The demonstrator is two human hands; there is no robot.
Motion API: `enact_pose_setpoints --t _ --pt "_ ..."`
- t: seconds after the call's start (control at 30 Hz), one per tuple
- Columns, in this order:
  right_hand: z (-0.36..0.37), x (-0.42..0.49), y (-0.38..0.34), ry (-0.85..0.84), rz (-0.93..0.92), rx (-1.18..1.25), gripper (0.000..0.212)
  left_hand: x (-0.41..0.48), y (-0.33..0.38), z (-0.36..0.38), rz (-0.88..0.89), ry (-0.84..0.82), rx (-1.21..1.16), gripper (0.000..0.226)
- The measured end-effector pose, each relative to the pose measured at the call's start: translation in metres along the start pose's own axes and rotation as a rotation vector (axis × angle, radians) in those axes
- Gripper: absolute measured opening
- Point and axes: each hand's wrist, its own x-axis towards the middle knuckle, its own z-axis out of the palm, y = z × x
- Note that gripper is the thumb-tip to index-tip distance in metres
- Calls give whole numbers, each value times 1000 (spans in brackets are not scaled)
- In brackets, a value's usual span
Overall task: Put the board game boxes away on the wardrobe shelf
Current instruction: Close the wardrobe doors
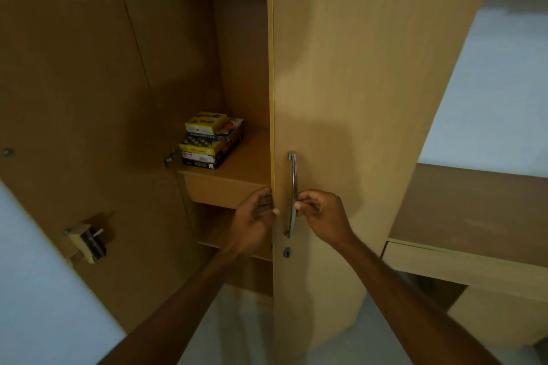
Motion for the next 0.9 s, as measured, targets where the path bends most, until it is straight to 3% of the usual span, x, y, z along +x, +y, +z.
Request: enact_pose_setpoints --t 0.27,0.9 --pt "44 77 25 75 -22 -76 13 82 -17 -31 -102 -7 -53 24" --pt "70 228 92 185 13 -124 14 248 -54 -23 -172 -23 -164 39"
